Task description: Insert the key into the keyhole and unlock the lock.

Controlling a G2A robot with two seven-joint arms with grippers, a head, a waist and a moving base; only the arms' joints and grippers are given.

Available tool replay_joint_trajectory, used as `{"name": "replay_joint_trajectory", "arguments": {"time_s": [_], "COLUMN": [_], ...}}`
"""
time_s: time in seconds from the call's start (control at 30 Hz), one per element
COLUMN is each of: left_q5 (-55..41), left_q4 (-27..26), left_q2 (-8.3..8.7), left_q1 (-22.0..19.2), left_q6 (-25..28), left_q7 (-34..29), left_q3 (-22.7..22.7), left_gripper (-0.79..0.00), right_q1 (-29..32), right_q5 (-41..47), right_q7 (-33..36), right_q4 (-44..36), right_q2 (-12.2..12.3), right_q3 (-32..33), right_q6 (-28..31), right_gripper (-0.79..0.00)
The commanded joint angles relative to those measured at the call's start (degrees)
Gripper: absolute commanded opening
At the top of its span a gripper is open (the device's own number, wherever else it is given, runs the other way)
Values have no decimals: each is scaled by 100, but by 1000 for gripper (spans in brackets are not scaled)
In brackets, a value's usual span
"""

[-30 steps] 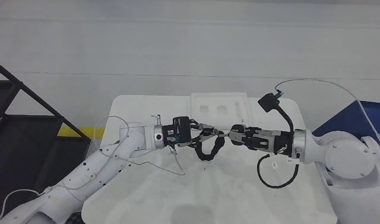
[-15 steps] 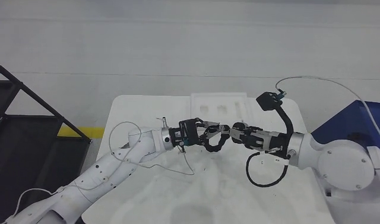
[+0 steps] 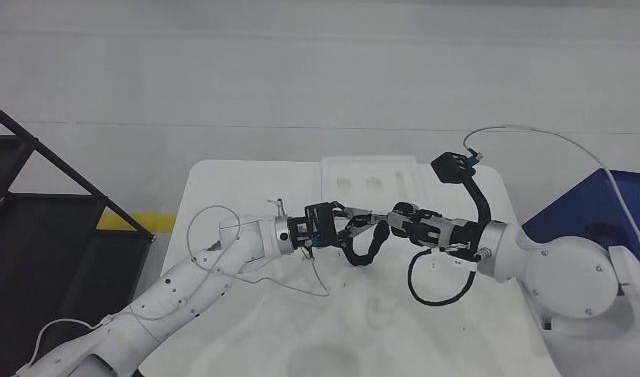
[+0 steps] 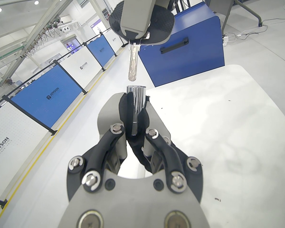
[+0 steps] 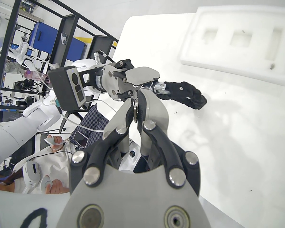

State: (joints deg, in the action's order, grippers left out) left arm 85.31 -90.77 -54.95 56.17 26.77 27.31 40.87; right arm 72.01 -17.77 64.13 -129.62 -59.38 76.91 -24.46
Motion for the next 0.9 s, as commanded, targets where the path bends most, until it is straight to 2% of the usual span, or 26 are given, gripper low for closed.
{"name": "replay_joint_trajectory", "arguments": {"time_s": [0.0,0.53,0.87], "left_q5": [18,178,304], "left_q4": [7,-4,-63], "left_q2": [-12,-103,-165], "left_q1": [17,118,146], "left_q6": [-2,150,243], "left_q7": [5,28,-129], "left_q3": [27,229,301], "left_gripper": [-785,-785,-785], "right_q1": [-3,-167,-337], "right_q5": [3,74,-372], "right_q7": [7,-59,99], "right_q4": [14,284,206], "right_q2": [7,40,76], "right_q3": [1,-173,-474], "right_q6": [-35,-75,-116], "right_gripper": [-785,-785,-785]}}
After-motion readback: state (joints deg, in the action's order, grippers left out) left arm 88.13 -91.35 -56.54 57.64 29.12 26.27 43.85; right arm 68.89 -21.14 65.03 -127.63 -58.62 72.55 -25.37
